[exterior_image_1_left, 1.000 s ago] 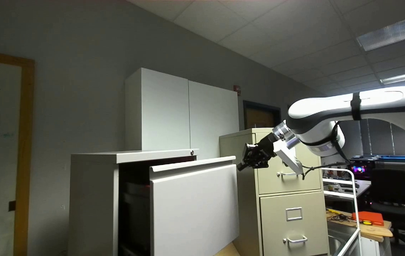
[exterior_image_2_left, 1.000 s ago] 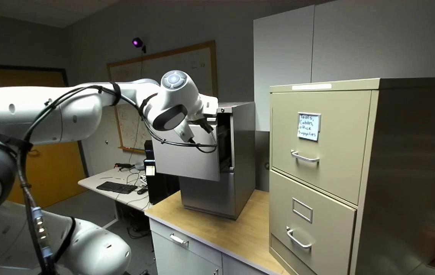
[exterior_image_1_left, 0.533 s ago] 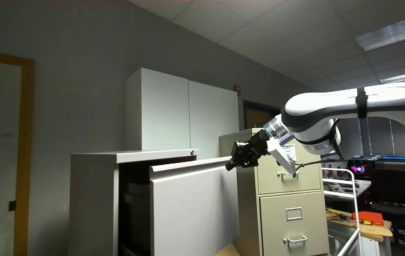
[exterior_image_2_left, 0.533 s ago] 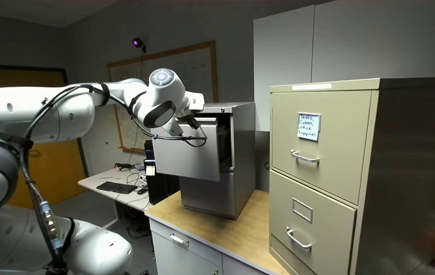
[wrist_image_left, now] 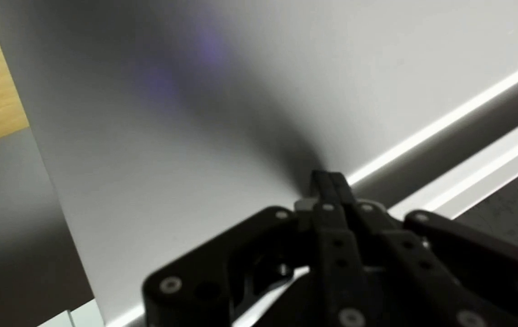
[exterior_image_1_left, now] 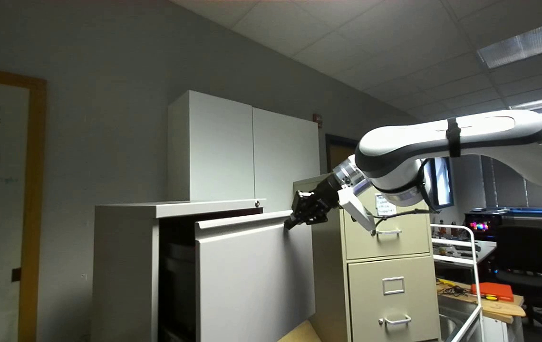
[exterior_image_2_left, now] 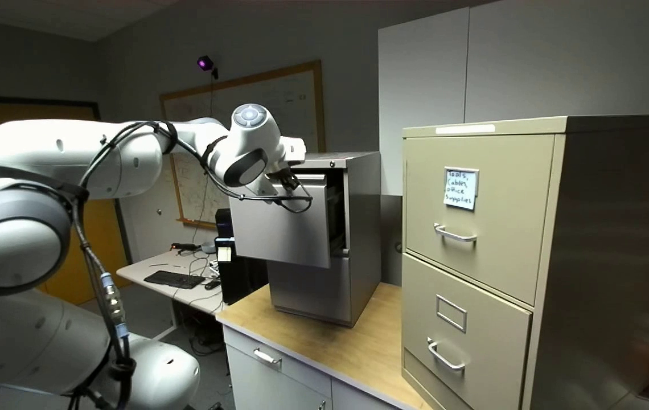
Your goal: Close the top drawer of the white file cabinet
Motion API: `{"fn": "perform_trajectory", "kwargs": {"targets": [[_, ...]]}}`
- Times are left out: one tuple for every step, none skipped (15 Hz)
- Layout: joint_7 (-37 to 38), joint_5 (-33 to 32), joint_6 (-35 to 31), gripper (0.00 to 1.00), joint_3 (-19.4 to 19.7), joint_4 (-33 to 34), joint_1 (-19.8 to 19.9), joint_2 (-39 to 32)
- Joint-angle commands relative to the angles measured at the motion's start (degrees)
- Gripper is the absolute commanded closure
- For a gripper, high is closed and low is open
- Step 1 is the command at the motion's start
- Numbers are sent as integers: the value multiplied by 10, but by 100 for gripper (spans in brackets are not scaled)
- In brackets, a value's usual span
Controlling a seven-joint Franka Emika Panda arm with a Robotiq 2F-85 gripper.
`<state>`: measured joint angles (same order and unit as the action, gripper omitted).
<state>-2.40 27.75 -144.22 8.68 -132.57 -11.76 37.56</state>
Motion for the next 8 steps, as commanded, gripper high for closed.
{"fn": "perform_trajectory", "kwargs": {"targets": [[-26,15,-20,100,0,76,-22,-62],[-29,16,-22,100,0,90,-25,-75],[-33,18,-23,100,3,100,-26,-86],[-35,21,-22,100,4,113,-26,-98],[-36,24,-20,100,7,128,-25,-113],[-37,27,-18,100,9,144,-24,-131],[-38,32,-16,100,11,160,-23,-148],[-40,36,-12,100,12,175,-21,-164]]}}
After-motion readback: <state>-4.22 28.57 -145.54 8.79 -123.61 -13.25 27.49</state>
